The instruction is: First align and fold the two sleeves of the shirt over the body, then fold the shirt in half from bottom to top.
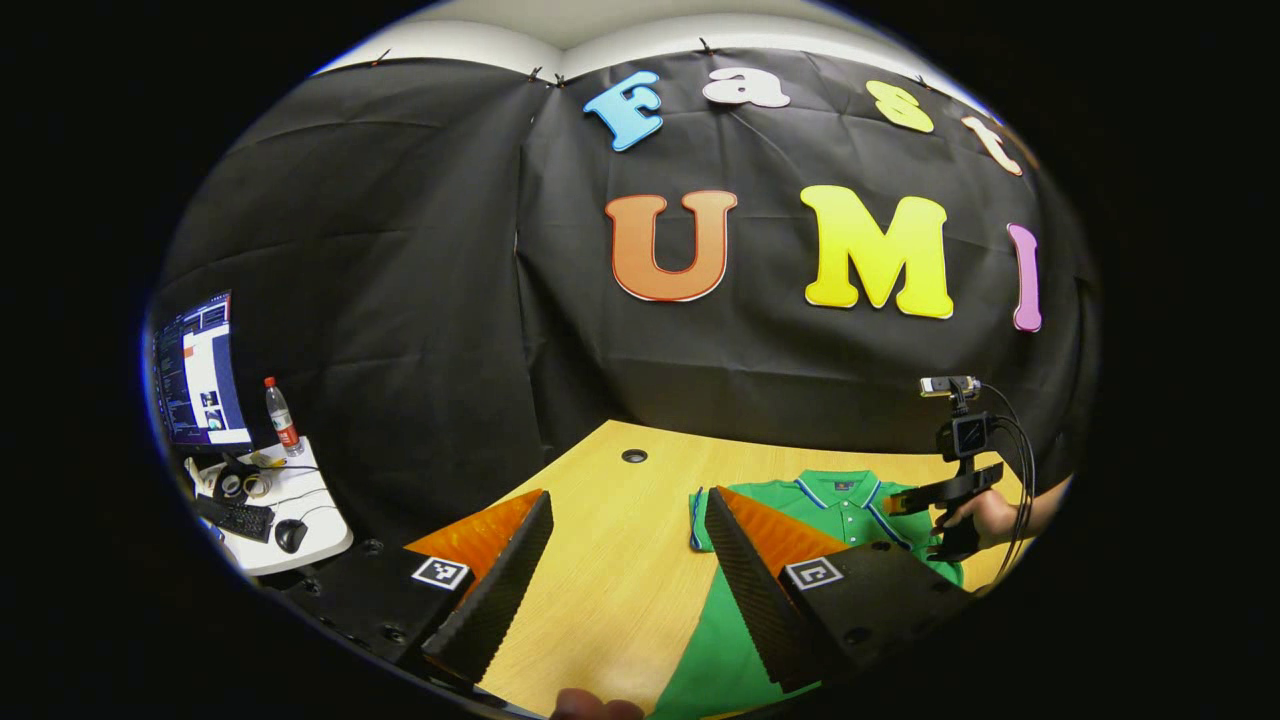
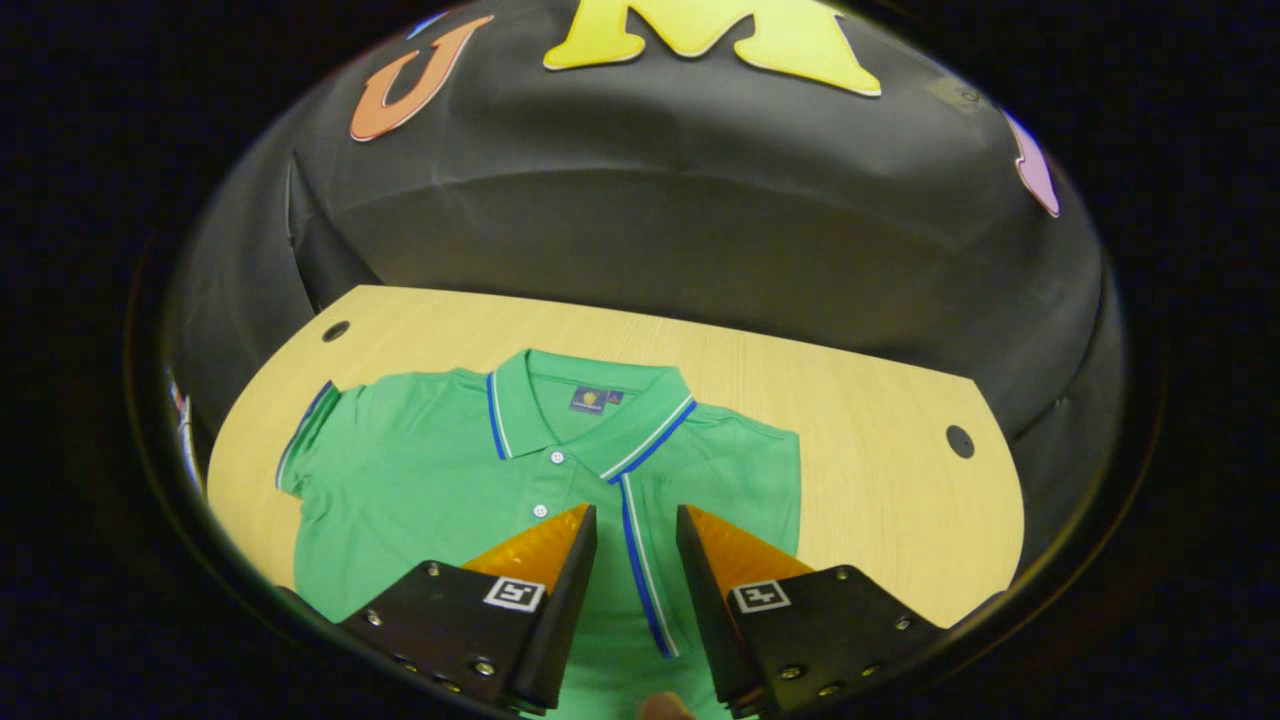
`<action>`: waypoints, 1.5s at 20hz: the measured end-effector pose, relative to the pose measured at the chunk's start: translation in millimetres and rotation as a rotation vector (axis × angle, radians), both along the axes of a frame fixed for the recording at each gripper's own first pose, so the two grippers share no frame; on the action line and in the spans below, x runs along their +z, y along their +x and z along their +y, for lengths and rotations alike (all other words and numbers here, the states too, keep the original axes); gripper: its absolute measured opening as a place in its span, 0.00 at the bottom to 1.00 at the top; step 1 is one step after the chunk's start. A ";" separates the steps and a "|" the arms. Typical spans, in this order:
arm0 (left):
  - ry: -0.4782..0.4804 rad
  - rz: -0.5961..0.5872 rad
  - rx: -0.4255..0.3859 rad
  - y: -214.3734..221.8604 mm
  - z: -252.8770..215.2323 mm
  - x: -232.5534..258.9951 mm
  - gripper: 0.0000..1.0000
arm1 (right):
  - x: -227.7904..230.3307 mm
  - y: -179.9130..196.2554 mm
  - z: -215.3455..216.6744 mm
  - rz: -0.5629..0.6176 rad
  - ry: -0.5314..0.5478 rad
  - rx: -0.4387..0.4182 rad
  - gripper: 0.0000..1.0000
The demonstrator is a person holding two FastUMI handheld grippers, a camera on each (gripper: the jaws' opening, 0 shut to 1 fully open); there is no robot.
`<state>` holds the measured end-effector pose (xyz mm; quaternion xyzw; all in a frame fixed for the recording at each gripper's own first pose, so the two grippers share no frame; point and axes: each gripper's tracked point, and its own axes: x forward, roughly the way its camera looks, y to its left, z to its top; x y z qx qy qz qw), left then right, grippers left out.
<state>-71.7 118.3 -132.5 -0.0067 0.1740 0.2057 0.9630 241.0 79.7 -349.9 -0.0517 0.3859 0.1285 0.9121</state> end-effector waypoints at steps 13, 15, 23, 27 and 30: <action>-0.114 -0.001 -0.237 63.7 2.4 -31.3 0.99 | 174.9 -104.2 -35.9 -0.269 -0.053 0.040 0.95; -0.159 0.032 -0.279 81.9 4.2 -47.5 0.99 | 193.9 -129.5 -47.5 -0.291 -0.057 0.034 0.95; -0.230 0.122 -0.366 155.9 4.1 -123.5 0.99 | 230.7 -211.9 -93.7 -0.279 -0.064 -0.082 0.95; -0.281 0.194 -0.371 181.1 4.5 -165.8 0.99 | 236.8 -234.1 -109.4 -0.259 -0.060 -0.132 0.95; -0.271 0.228 -0.372 197.8 9.3 -193.2 0.98 | 233.6 -242.6 -109.8 -0.230 -0.044 -0.148 0.95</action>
